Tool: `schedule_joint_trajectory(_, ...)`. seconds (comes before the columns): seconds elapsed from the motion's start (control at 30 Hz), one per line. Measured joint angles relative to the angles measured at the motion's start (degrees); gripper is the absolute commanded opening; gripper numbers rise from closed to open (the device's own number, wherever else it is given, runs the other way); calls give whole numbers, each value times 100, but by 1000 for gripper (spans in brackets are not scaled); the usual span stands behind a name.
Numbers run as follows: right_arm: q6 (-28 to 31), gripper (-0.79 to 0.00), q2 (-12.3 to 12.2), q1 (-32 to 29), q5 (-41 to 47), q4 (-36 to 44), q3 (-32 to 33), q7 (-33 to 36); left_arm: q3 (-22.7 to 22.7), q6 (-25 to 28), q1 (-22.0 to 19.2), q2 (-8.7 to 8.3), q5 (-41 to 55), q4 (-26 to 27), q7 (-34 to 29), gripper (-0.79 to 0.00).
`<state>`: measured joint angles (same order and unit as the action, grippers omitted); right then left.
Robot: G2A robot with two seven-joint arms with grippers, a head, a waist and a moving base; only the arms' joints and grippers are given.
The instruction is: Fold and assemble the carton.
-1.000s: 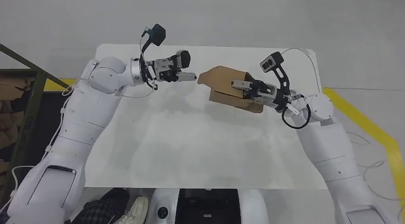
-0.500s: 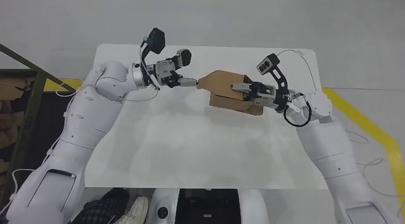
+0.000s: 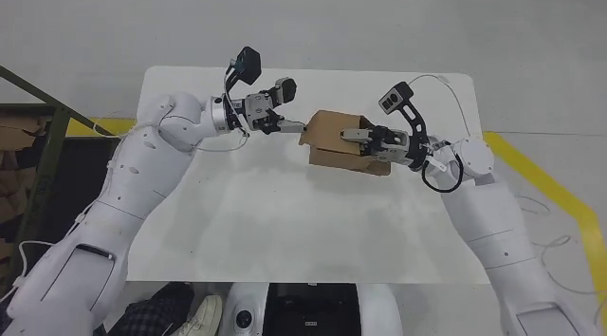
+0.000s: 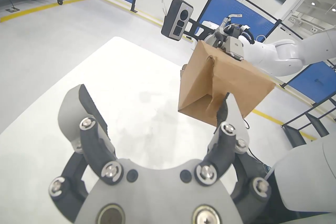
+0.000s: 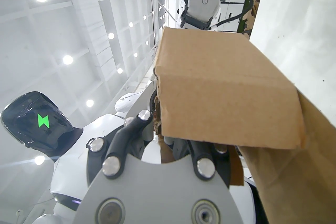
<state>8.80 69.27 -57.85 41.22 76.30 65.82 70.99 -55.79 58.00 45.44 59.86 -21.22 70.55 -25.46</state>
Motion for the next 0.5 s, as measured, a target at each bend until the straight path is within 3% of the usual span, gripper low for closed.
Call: schedule_joint_trajectory(0.5,-31,-785,14,5,39,34,-73,-40,551,0,-242,-58,20,-95,260,0)
